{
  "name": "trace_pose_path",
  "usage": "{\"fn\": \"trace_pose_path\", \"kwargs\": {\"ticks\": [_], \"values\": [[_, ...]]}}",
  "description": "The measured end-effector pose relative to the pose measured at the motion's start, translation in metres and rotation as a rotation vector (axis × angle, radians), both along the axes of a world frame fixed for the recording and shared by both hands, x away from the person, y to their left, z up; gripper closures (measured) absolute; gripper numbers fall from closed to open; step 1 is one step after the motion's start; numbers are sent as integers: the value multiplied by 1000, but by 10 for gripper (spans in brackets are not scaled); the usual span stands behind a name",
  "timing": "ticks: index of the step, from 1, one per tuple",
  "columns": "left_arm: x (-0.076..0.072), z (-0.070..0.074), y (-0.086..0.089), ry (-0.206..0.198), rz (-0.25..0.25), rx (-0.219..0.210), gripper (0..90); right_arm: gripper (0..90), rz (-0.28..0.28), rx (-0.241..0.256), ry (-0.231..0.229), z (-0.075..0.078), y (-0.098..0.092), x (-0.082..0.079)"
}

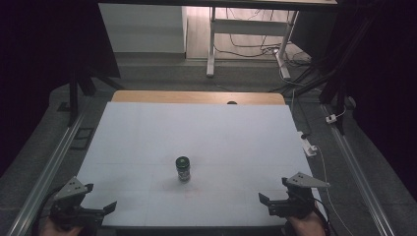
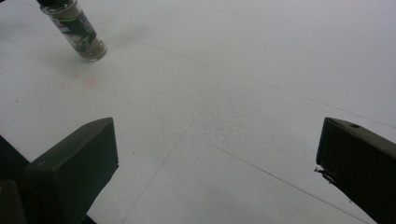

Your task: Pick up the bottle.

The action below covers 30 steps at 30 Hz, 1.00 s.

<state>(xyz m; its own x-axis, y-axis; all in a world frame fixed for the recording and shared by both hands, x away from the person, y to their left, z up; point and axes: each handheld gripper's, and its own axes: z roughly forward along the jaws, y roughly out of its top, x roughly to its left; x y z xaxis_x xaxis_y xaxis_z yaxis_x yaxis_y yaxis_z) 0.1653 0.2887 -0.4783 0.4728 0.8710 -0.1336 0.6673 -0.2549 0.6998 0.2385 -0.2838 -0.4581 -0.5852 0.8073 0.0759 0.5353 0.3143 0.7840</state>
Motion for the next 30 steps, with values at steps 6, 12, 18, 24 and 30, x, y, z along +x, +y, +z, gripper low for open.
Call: {"fn": "trace_pose_path", "kwargs": {"ticks": [6,12,18,24,30], "values": [[0,0,0,5,4,0,0,0,17,-22,16,-1,3,1],[1,-1,-1,23,6,14,0,0,13,-7,24,-1,2,2],[1,-1,-1,29,8,11,0,0,11,-11,30,-1,3,3],[2,-1,-2,43,13,21,0,0,14,-11,32,-1,2,3],[2,-1,-1,47,31,7,0,0,24,-16,33,-1,3,3]]}}
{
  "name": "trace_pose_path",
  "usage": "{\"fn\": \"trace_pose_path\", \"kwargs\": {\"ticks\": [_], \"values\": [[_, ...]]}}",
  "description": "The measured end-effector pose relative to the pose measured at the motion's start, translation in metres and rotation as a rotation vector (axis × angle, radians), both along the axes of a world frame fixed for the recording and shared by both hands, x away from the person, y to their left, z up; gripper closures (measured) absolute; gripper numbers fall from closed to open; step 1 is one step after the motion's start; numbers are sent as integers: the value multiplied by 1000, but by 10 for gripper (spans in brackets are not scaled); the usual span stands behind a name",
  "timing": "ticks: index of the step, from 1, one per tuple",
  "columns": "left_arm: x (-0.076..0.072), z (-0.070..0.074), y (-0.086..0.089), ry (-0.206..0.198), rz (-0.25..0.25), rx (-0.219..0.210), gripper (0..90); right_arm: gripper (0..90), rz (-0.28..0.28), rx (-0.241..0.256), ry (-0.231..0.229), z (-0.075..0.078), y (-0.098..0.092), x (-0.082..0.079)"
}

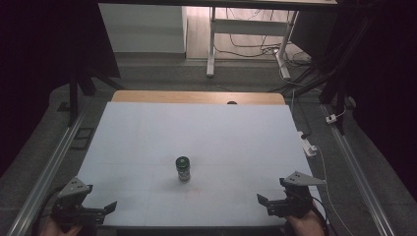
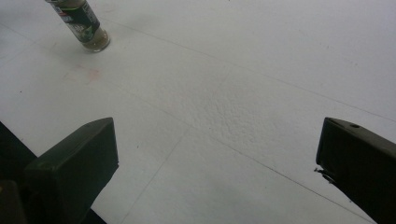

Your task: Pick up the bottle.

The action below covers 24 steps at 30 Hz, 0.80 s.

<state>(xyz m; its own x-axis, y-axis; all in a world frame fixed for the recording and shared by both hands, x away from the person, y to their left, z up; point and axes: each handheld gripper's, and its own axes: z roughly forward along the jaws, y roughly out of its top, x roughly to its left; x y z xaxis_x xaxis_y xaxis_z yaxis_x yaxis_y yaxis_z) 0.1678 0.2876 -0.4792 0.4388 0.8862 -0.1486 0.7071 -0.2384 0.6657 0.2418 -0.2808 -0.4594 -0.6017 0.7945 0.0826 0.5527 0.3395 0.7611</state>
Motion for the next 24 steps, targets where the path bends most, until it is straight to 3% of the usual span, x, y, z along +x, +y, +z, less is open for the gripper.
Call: {"fn": "trace_pose_path", "kwargs": {"ticks": [5,10,17,24], "values": [[0,1,1,-11,-14,-31,0,0,6,-3,4,0,0,0],[-1,5,-1,-36,-19,-18,0,0,8,-5,7,0,1,0],[0,7,-2,-38,-35,-17,0,0,10,-3,8,-1,1,0],[2,8,-2,-51,-54,-42,0,0,15,-4,9,-1,1,0]]}}
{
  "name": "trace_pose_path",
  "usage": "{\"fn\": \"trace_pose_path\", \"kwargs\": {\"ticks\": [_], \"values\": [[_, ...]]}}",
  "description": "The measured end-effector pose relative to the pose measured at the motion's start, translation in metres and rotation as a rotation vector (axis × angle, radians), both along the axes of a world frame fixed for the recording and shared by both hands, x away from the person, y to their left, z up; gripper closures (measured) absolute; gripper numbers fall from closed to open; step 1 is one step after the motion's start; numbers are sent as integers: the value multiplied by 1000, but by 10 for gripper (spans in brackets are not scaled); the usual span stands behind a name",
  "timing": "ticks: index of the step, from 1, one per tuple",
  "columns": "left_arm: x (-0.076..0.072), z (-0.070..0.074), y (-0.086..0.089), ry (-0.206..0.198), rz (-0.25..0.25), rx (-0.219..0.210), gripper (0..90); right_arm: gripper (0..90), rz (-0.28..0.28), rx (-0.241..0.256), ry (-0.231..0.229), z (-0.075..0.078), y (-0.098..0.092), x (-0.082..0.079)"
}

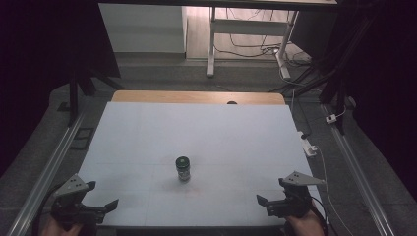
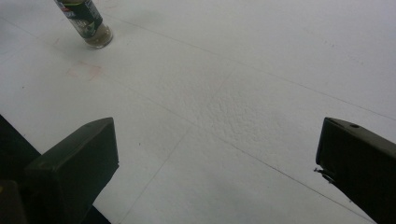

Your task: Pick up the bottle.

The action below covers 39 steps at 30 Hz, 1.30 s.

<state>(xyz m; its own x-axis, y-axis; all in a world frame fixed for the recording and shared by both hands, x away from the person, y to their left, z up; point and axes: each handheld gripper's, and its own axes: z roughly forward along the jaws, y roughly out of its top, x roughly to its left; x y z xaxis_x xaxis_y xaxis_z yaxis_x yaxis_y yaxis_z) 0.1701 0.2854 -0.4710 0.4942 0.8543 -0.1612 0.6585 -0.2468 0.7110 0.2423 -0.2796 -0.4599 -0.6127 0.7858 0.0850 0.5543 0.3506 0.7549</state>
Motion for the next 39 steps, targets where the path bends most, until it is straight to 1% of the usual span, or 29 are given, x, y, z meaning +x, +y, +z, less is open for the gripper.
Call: {"fn": "trace_pose_path", "kwargs": {"ticks": [5,6,10,13,14,16,17,18,21,25,27,28,29,33,36,39], "values": [[2,2,-3,-19,-34,-9,0,0,2,-2,1,0,0,0],[3,2,-5,-24,-49,-18,1,0,2,-3,0,0,0,0],[7,3,-7,-29,-69,-28,3,0,3,-4,4,0,0,0],[11,2,-12,-38,-91,-33,3,0,3,-3,5,0,0,0],[14,1,-15,-43,-113,-40,5,0,3,-3,6,0,1,0],[15,1,-17,-46,-120,-42,5,0,3,-3,7,0,1,0],[18,0,-22,-49,-133,-41,5,0,2,-4,7,0,1,0],[18,0,-22,-49,-133,-41,5,0,2,-3,8,0,1,0],[25,-3,-30,-54,-149,-22,4,0,2,-4,8,0,1,1],[31,-3,-34,-60,-150,-24,0,0,2,-4,9,0,1,1],[35,-4,-38,-62,-154,-10,0,0,3,-4,10,0,1,1],[39,-5,-42,-61,-164,1,0,0,3,-6,11,0,1,1],[39,-5,-42,-61,-164,1,0,0,3,-6,11,0,1,1],[50,-6,-48,-49,-184,3,0,0,4,-5,12,0,1,1],[58,-6,-52,-49,-196,12,0,0,6,-7,10,-1,1,1],[65,-7,-57,-47,-223,22,1,0,8,-7,11,-1,1,1]]}}
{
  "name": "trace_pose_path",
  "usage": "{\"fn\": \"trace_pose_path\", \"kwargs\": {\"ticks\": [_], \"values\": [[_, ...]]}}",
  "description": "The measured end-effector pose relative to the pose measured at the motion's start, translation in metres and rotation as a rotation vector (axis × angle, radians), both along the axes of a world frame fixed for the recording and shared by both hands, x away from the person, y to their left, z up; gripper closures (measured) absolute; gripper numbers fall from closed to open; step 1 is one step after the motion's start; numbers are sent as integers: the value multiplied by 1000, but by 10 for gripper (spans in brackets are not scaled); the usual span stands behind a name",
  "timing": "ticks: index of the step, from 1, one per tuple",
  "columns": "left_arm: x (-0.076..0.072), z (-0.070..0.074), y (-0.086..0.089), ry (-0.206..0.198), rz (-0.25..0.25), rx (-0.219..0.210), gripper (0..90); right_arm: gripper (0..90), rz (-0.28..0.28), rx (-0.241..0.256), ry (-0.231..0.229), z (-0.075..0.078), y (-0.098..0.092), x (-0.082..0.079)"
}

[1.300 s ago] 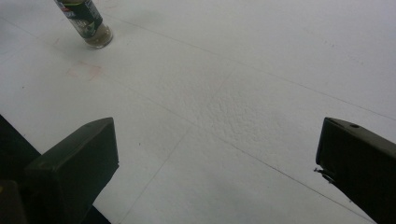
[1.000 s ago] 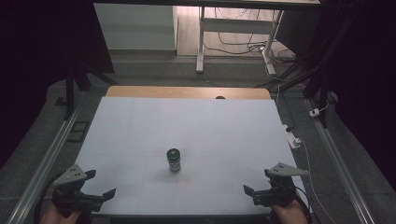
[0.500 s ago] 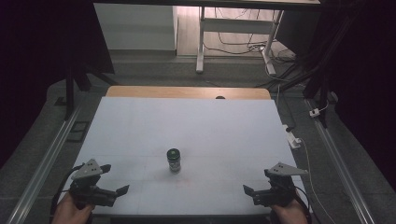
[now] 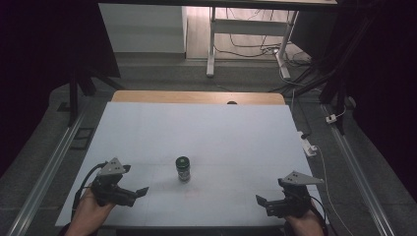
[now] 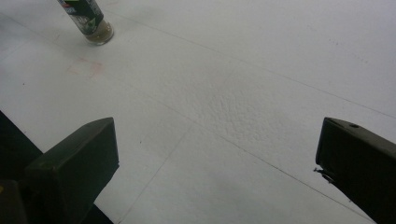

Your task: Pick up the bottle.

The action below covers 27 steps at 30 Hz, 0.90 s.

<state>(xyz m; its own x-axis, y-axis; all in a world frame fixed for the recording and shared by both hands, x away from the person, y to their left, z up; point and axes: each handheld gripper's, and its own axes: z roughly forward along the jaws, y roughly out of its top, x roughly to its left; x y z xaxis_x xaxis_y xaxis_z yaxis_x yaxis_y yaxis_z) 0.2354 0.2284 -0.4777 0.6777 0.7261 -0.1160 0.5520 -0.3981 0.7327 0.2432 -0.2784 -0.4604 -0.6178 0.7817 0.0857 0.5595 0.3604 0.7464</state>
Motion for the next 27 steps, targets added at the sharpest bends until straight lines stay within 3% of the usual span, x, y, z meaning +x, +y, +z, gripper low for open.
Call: {"fn": "trace_pose_path", "kwargs": {"ticks": [7,15,27], "values": [[18,-5,-16,-11,-33,33,0,0,2,-3,0,0,0,0],[34,-10,-30,9,-82,30,0,0,2,-4,4,0,0,0],[56,-22,-65,5,-141,26,0,0,6,-5,5,0,0,1]]}}
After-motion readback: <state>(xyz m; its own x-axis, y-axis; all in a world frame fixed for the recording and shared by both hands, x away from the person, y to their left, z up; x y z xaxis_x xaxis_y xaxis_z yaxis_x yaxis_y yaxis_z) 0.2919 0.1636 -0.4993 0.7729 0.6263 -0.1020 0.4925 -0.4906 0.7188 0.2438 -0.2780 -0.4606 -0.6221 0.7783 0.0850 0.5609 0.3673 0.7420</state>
